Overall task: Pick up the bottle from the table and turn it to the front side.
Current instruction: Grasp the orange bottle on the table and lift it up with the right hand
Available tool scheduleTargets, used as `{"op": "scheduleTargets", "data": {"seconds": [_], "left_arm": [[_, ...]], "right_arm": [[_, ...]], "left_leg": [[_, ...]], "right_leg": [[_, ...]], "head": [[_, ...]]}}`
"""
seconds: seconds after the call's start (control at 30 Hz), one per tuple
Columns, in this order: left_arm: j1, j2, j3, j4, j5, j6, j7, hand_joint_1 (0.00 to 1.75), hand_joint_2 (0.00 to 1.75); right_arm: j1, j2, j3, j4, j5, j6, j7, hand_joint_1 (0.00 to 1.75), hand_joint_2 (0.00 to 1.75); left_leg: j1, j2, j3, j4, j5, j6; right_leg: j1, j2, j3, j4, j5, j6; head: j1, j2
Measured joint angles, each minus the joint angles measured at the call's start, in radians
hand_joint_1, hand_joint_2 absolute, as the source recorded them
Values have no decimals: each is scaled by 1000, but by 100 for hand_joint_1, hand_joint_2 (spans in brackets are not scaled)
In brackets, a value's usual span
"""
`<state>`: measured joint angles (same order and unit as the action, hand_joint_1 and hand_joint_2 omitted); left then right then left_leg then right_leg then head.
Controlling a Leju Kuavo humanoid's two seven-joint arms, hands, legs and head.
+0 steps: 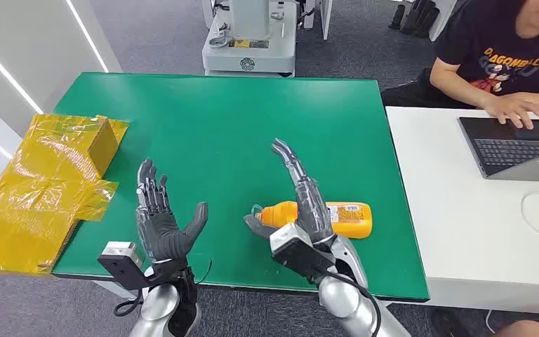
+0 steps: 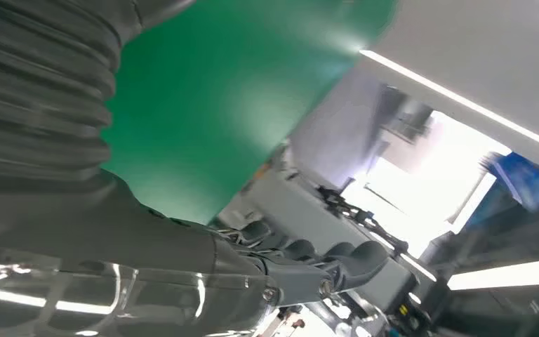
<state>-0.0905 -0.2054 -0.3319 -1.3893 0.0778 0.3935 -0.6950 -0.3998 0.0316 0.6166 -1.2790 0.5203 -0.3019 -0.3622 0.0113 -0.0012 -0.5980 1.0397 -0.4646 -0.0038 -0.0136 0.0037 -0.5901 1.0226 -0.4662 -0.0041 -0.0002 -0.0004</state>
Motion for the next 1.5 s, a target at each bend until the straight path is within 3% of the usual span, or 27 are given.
{"op": "scheduleTargets", "data": {"seconds": [0.23,0.33,0.5,0.7,0.87,1.17,1.33,1.5], "left_arm": [[-1,-1,0,9,-1,-6,0,0,175],[-4,-1,0,14,1,-7,-2,0,175],[-21,1,0,21,31,-6,-5,0,175],[-24,4,0,21,49,-25,-5,0,175],[-34,8,0,21,63,-29,-5,0,175],[-35,10,0,21,77,-23,-5,0,175],[-35,10,0,21,81,-24,-5,0,175],[-28,10,0,21,81,-26,-5,0,175]], "right_arm": [[-67,-25,-12,60,40,31,18,0,175],[-106,-34,-4,89,89,85,65,0,175],[-287,-48,60,228,161,314,110,0,175],[-503,-87,193,428,162,611,69,0,175],[-600,-145,324,502,133,762,48,0,175],[-703,-204,506,526,18,896,49,0,175],[-738,-242,618,506,-66,918,80,0,175],[-739,-323,718,451,-139,913,127,0,175]], "left_leg": [[0,0,0,0,0,0],[0,0,-1,0,0,0],[0,0,-1,0,2,-1],[0,-2,-1,1,4,0],[0,-3,-2,1,3,0],[0,-3,-2,1,3,1],[0,-3,-2,1,3,0],[0,-3,-2,1,3,1]], "right_leg": [[0,0,0,0,0,0],[0,0,-1,0,0,0],[0,0,-1,1,1,0],[0,-2,-1,1,2,1],[0,-2,-1,0,2,1],[0,-2,-1,0,2,1],[0,-2,-1,0,2,1],[0,-2,-1,0,2,1]], "head": [[0,0],[0,0],[0,0],[0,0],[0,0],[0,0],[0,0],[0,0]]}}
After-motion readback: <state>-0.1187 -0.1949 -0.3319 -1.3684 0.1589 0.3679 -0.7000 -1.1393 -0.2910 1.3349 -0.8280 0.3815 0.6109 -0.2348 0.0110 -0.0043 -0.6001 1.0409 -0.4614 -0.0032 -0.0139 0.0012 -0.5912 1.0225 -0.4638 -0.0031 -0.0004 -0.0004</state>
